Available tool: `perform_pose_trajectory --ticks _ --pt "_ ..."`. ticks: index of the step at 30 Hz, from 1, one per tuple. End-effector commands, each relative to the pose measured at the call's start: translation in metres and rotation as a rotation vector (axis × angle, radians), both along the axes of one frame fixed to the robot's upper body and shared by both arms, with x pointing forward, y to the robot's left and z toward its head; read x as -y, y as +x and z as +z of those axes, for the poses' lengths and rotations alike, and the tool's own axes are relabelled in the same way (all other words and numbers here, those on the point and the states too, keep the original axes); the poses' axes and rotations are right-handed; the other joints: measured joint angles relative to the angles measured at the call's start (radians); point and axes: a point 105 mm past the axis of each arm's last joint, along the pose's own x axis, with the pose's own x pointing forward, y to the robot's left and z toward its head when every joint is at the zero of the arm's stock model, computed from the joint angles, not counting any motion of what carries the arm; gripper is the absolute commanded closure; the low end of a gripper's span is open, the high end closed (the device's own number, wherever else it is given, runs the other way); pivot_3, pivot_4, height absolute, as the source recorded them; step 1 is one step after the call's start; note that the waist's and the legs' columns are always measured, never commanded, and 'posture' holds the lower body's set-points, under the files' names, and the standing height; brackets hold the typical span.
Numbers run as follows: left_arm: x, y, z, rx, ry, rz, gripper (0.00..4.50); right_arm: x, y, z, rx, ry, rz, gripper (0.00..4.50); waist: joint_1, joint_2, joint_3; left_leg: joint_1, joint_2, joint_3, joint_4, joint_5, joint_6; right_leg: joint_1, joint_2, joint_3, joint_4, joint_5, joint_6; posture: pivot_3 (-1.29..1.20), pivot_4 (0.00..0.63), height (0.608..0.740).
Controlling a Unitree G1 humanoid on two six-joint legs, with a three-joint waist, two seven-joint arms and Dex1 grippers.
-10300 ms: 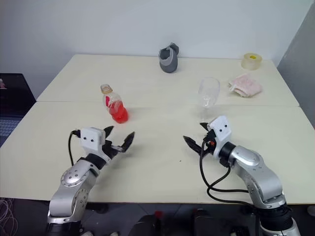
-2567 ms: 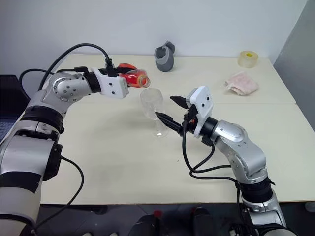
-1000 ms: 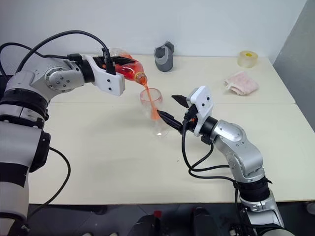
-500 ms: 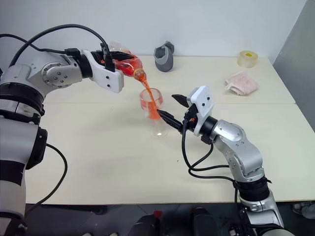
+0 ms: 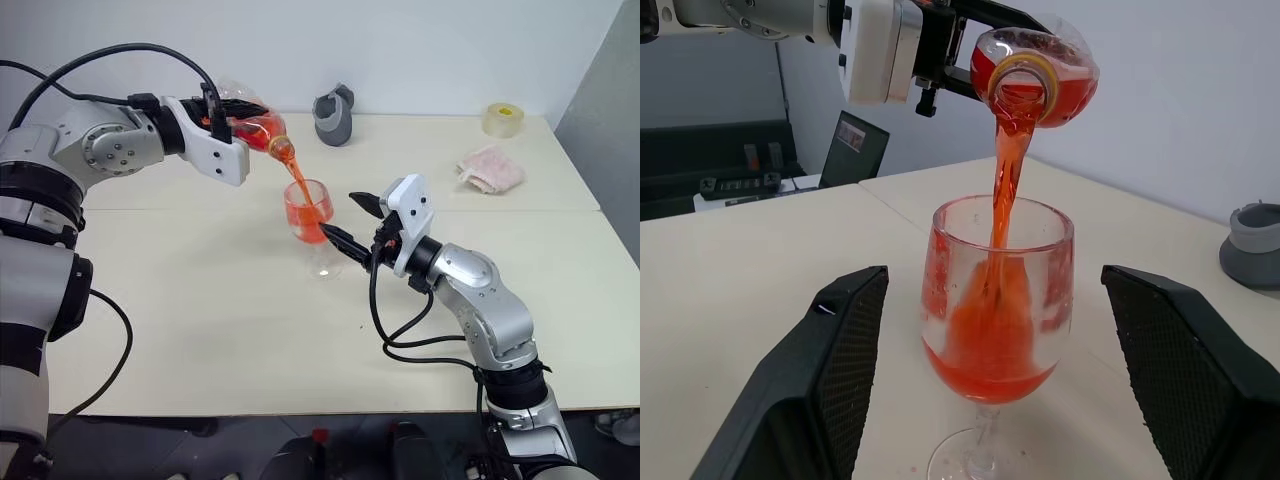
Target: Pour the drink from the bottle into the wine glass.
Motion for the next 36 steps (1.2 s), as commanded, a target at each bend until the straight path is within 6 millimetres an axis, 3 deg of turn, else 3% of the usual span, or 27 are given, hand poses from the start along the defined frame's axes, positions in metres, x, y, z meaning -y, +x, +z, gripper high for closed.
perform_pose_trajectory --ticks 1,9,18,27,32,36 --pt "-0.001 -0.003 0.028 0.083 -0.023 0.001 3.6 0.0 -0.004 0.014 0.06 0.018 0.011 0.83 0.0 0.0 0.0 0.0 0.0 0.0 0.0 0.0 0.0 0.0 0.0 0.0 0.0 0.0 0.0 0.0 0.15 0.74" --pt "0.0 -0.002 0.027 0.07 -0.058 0.002 3.6 -0.001 -0.004 0.013 0.061 0.015 0.014 0.83 0.0 0.0 0.0 0.0 0.0 0.0 0.0 0.0 0.0 0.0 0.0 0.0 0.0 0.0 0.0 0.0 0.15 0.74" --pt "0.01 -0.004 0.015 -0.041 -0.213 -0.059 3.6 0.001 -0.005 0.013 0.063 0.002 0.008 0.83 -0.001 0.0 0.0 0.0 0.0 0.0 0.0 0.0 0.0 0.0 0.0 0.0 0.0 0.0 0.0 0.0 0.15 0.74" --pt "0.009 -0.003 0.02 -0.163 -0.495 -0.089 3.6 0.001 -0.005 0.012 0.062 -0.004 0.011 0.83 -0.004 0.0 0.0 0.0 0.0 0.0 0.001 0.001 -0.002 0.0 0.0 0.0 0.002 0.0 0.0 0.0 0.15 0.74" --pt "0.002 0.001 0.031 -0.226 -0.752 -0.101 3.6 0.002 -0.006 0.014 0.065 -0.01 0.02 0.83 -0.005 0.0 0.0 0.0 0.0 0.0 0.002 0.001 -0.002 0.0 0.0 0.0 0.003 0.0 0.0 0.0 0.15 0.74" --pt "-0.005 0.005 0.023 -0.289 -0.904 -0.1 3.6 0.005 -0.013 0.016 0.062 -0.019 0.059 0.83 -0.01 0.0 0.0 0.0 0.0 0.0 0.002 0.002 -0.003 -0.001 0.0 0.0 0.003 0.0 0.0 0.0 0.15 0.74"
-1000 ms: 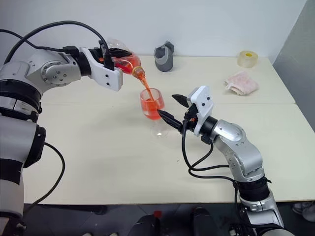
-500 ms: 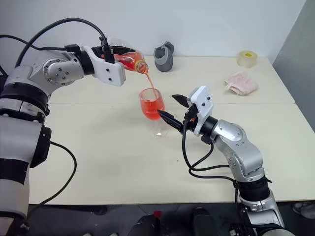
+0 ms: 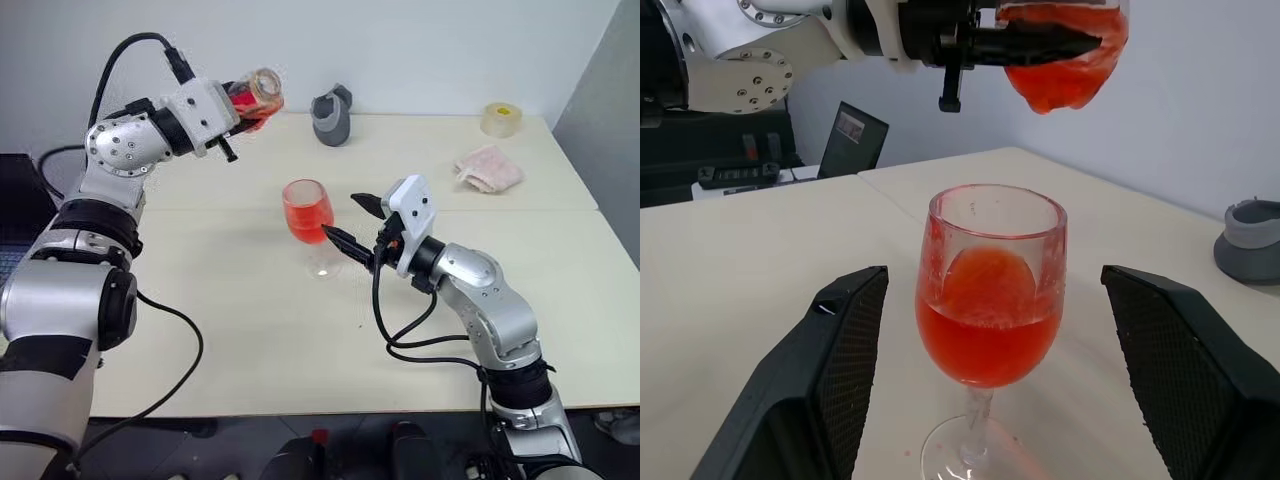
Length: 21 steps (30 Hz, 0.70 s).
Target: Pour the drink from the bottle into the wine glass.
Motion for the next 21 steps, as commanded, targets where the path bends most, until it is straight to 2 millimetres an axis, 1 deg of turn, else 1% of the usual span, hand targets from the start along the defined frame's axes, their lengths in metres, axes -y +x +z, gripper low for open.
perform_pose_trajectory --ticks 1,4,6,8,10,12,14,17,19,21 --pt "-0.01 -0.002 0.015 0.012 -0.165 0.004 3.6 0.001 -0.016 0.018 0.058 0.013 0.064 0.83 -0.002 0.0 0.0 0.0 0.0 0.0 0.0 0.0 0.0 0.0 0.0 0.0 0.0 0.0 0.0 0.0 0.15 0.74" --pt "-0.028 0.002 0.016 -0.02 -0.334 0.061 3.6 0.006 -0.025 0.019 0.04 0.017 0.103 0.83 -0.007 0.0 0.0 0.0 0.0 -0.002 0.0 0.0 0.0 0.0 0.0 0.0 0.001 0.0 0.0 0.0 0.15 0.74" --pt "-0.044 0.006 0.007 -0.047 -0.439 0.121 3.6 0.01 -0.032 0.018 0.025 0.027 0.124 0.83 -0.011 0.0 0.0 0.0 0.0 -0.003 0.0 0.0 0.0 -0.001 0.0 0.0 0.002 0.0 0.0 0.0 0.15 0.74" --pt "-0.06 0.007 -0.009 -0.073 -0.533 0.191 3.6 0.012 -0.043 0.015 0.019 0.029 0.151 0.83 -0.013 0.0 0.0 0.0 0.001 -0.003 0.0 0.0 0.0 -0.001 0.0 0.0 0.002 0.0 0.0 0.0 0.15 0.74" --pt "-0.073 0.007 -0.025 -0.092 -0.61 0.247 3.6 0.014 -0.053 0.01 -0.004 0.043 0.174 0.83 -0.013 0.0 -0.001 0.001 0.001 -0.004 0.0 0.0 0.0 -0.001 0.0 0.001 0.002 0.0 0.0 0.0 0.15 0.74" --pt "-0.087 0.005 -0.042 -0.106 -0.694 0.319 3.6 0.016 -0.063 -0.001 -0.016 0.022 0.203 0.83 -0.013 -0.001 -0.001 0.001 0.001 -0.004 0.0 0.0 0.0 -0.001 0.0 0.001 0.003 0.0 0.0 0.0 0.15 0.74" --pt "-0.096 0.0 -0.063 -0.124 -0.741 0.372 3.6 0.017 -0.071 -0.013 -0.012 -0.013 0.227 0.83 -0.012 -0.002 -0.002 0.001 0.001 -0.004 0.0 0.0 0.0 -0.001 -0.001 0.002 0.003 0.0 0.0 0.0 0.15 0.74" --pt "-0.105 -0.007 -0.093 -0.163 -0.8 0.429 3.6 0.019 -0.075 -0.023 0.013 -0.035 0.238 0.83 -0.011 -0.003 -0.002 0.001 0.0 -0.004 0.001 0.0 0.0 0.0 -0.001 0.002 0.003 0.0 0.0 0.0 0.15 0.74" --pt "-0.111 -0.011 -0.109 -0.189 -0.847 0.46 3.6 0.02 -0.077 -0.026 0.026 -0.038 0.243 0.83 -0.006 -0.003 -0.002 0.001 0.0 -0.004 0.001 0.0 0.0 0.0 -0.001 0.002 0.003 0.0 0.0 0.0 0.15 0.74" --pt "-0.114 -0.014 -0.12 -0.21 -0.895 0.475 3.6 0.021 -0.076 -0.028 0.034 -0.044 0.24 0.83 -0.001 -0.004 -0.003 0.001 0.0 -0.004 0.001 0.0 0.0 0.0 -0.001 0.002 0.003 0.0 0.0 0.0 0.15 0.74"
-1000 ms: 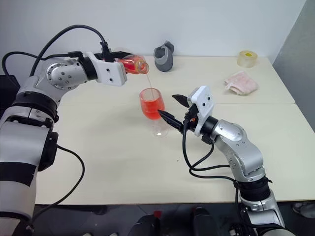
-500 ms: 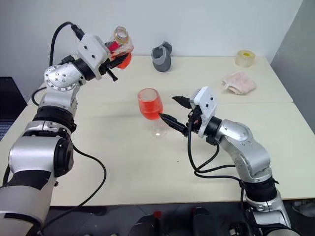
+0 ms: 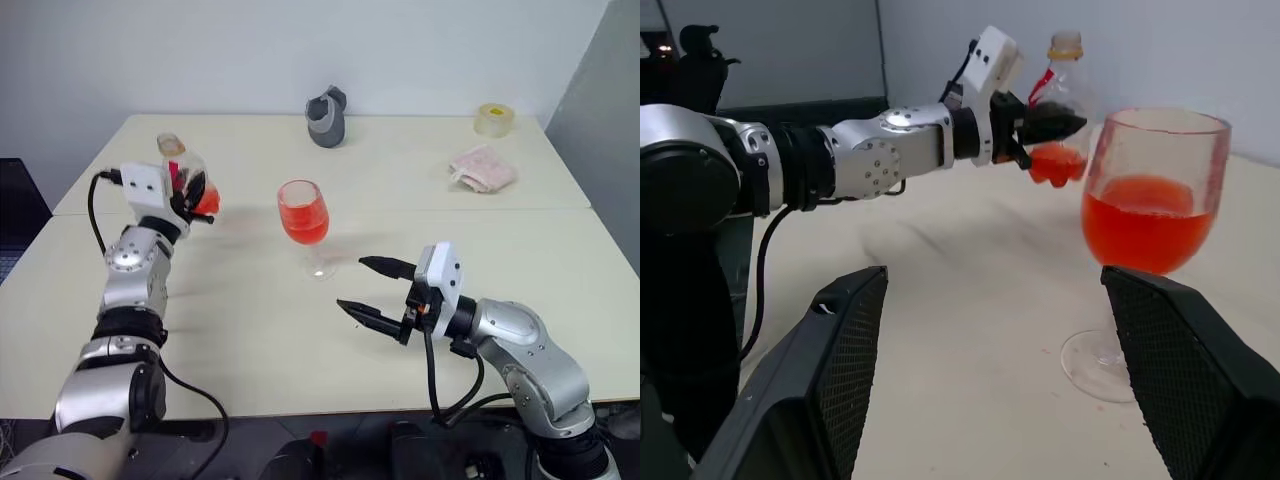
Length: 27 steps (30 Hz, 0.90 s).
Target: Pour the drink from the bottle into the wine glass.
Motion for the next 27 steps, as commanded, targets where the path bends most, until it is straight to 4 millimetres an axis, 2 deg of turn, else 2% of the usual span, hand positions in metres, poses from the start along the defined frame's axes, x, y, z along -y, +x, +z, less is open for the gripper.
perform_pose_trajectory --ticks 1,11,20,21,27 --pt "-0.008 -0.007 0.014 0.08 -0.069 0.034 3.6 0.0 -0.004 0.005 0.074 -0.003 0.017 0.83 0.008 -0.001 0.0 0.0 0.0 0.0 0.0 0.0 0.0 0.0 0.0 0.0 0.0 0.0 0.0 0.0 0.15 0.74" --pt "-0.004 -0.011 -0.026 0.013 -0.117 0.036 3.6 0.005 0.009 0.006 0.08 0.005 -0.032 0.83 0.024 -0.002 -0.001 0.001 0.0 0.001 0.0 0.0 0.0 0.001 -0.001 0.0 -0.001 0.0 0.0 0.0 0.15 0.74" --pt "-0.004 -0.013 -0.042 -0.028 -0.109 0.044 3.6 0.009 0.019 0.006 0.081 -0.013 -0.073 0.83 0.023 -0.003 -0.002 0.001 0.0 0.002 0.0 0.0 0.0 0.001 -0.001 0.001 -0.001 0.0 0.0 0.0 0.15 0.74" --pt "-0.004 -0.013 -0.042 -0.027 -0.11 0.044 2.9 0.01 0.02 0.007 0.082 -0.012 -0.076 0.83 0.023 -0.003 -0.002 0.001 0.0 0.002 0.0 0.0 0.0 0.001 -0.001 0.001 -0.001 0.0 0.0 0.0 0.15 0.74" --pt "-0.007 -0.014 -0.04 -0.027 -0.131 0.052 1.02 0.011 0.02 0.006 0.08 -0.023 -0.08 0.83 0.022 -0.003 -0.002 0.002 0.0 0.002 0.0 0.0 0.0 0.001 -0.001 0.001 -0.001 0.0 0.0 0.0 0.15 0.74"
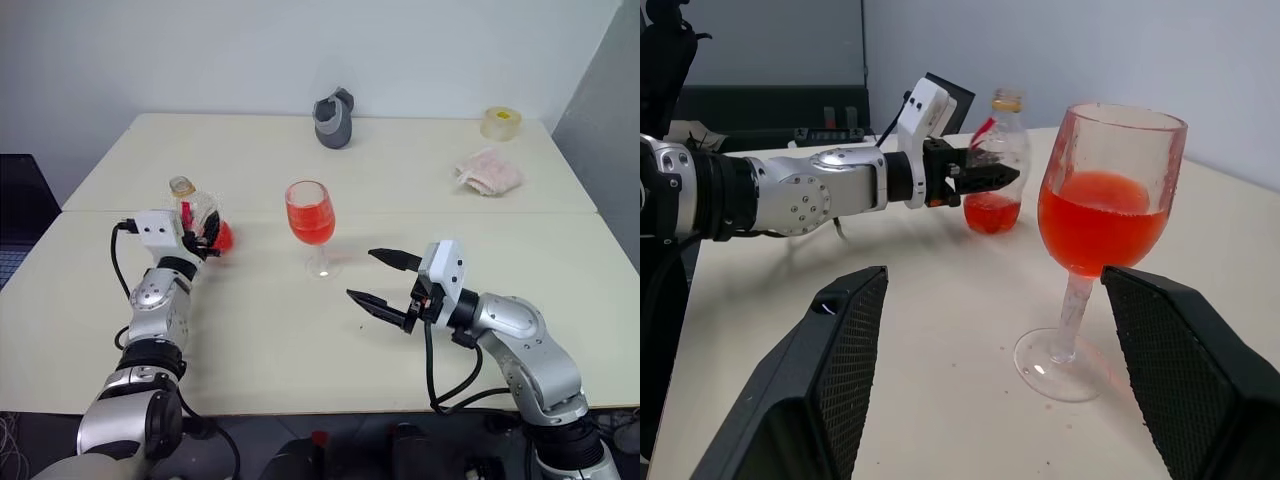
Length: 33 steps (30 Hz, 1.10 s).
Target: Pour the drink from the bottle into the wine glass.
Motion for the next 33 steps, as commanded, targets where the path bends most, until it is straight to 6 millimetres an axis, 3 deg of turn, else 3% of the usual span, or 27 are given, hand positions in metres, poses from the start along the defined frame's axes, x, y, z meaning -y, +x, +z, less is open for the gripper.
perform_pose_trajectory --ticks 1,3,9,15,21,26,33 --pt "-0.007 -0.003 0.009 0.028 -0.007 0.019 0.7 0.003 -0.001 0.01 0.048 -0.002 -0.008 0.83 0.0 0.0 0.0 0.0 0.0 0.0 0.0 0.0 0.0 0.0 0.0 0.0 0.0 0.0 0.0 0.0 0.15 0.74" --pt "-0.006 -0.007 0.009 0.03 0.002 0.008 0.04 0.004 -0.002 0.009 0.046 -0.007 -0.012 0.83 0.0 0.0 0.0 0.0 0.0 0.0 0.0 0.0 0.0 0.0 0.0 0.0 0.0 0.0 0.0 0.0 0.15 0.74" --pt "-0.006 -0.025 0.005 0.014 0.005 0.002 0.02 0.006 -0.005 0.006 0.037 -0.01 -0.029 0.83 0.0 0.0 0.0 0.0 0.0 0.0 0.0 0.0 0.0 0.0 0.0 0.0 0.0 0.0 0.0 0.0 0.15 0.74" --pt "0.007 -0.054 -0.006 -0.029 0.009 -0.043 0.02 0.02 -0.01 -0.006 0.0 -0.035 -0.101 0.83 0.007 0.0 0.0 0.0 0.001 -0.001 0.0 -0.001 0.001 0.001 -0.001 0.0 -0.001 0.0 0.0 0.0 0.15 0.74" --pt "0.038 -0.096 -0.01 -0.083 -0.06 -0.119 0.02 0.052 0.001 -0.02 -0.066 -0.045 -0.367 0.83 0.016 0.0 0.0 0.002 0.006 0.0 -0.001 -0.002 0.003 0.003 -0.005 0.0 -0.002 0.0 0.0 0.0 0.15 0.74" --pt "0.076 -0.112 0.001 -0.099 -0.083 -0.16 0.02 0.081 0.023 -0.032 -0.119 0.002 -0.705 0.83 0.022 0.0 -0.001 0.003 0.002 0.001 -0.001 -0.002 0.003 0.006 -0.002 0.0 -0.004 0.0 0.0 0.0 0.15 0.74" --pt "0.093 -0.122 -0.002 -0.144 -0.067 -0.134 0.02 0.087 0.024 -0.055 -0.185 0.013 -0.851 0.83 0.02 0.002 -0.002 0.004 0.001 0.005 -0.002 -0.002 0.003 0.006 0.0 0.001 -0.004 0.0 0.0 0.0 0.15 0.74"
